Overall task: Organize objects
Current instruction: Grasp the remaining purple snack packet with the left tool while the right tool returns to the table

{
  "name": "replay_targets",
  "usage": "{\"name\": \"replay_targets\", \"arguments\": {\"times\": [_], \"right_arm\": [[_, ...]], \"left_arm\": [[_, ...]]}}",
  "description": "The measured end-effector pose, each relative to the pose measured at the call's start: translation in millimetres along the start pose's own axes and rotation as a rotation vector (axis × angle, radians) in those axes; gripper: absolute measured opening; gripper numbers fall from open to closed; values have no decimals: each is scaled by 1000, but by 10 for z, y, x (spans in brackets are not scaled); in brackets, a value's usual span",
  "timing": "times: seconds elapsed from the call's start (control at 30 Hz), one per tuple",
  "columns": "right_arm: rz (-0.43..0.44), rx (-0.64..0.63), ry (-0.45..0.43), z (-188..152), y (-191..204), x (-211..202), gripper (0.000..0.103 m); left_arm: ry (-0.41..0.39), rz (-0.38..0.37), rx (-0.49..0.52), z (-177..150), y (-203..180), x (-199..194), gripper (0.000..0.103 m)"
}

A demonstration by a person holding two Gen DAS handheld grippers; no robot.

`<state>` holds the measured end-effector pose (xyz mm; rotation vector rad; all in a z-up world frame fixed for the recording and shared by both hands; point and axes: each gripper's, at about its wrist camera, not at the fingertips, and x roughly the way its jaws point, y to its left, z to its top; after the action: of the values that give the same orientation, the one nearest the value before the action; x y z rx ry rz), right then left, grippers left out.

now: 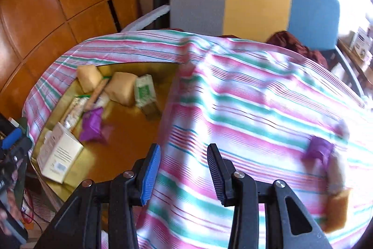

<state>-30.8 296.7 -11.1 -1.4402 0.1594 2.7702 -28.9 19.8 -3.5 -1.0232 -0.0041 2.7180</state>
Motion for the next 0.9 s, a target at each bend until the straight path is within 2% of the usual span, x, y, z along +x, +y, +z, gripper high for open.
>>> {"name": "replay_targets", "arguments": {"times": [0.37,0.47,0.57,0.7,0.77,0.9], "right_arm": [[-185,211,-59,-305,-1270,-504,42],[-257,312,-94,-400,-1677,-616,42],[-325,472,-153,-614,-2114,-726,42],[-312,749,-150,-908,-2596,-785,42],[-306,801,-174,-965,-2690,-843,42],[-277,847,-165,-1021,-2743,-839,42]], "left_arm": [[-6,-46,107,30,-402,-78,85],[-2,-62,150,53,-573,-63,85],[-1,-83,187,75,-759,-45,85],[8,-121,235,111,-1042,7,85],[21,-152,255,130,-1217,55,85],[52,-208,305,145,-1582,162,85]]}}
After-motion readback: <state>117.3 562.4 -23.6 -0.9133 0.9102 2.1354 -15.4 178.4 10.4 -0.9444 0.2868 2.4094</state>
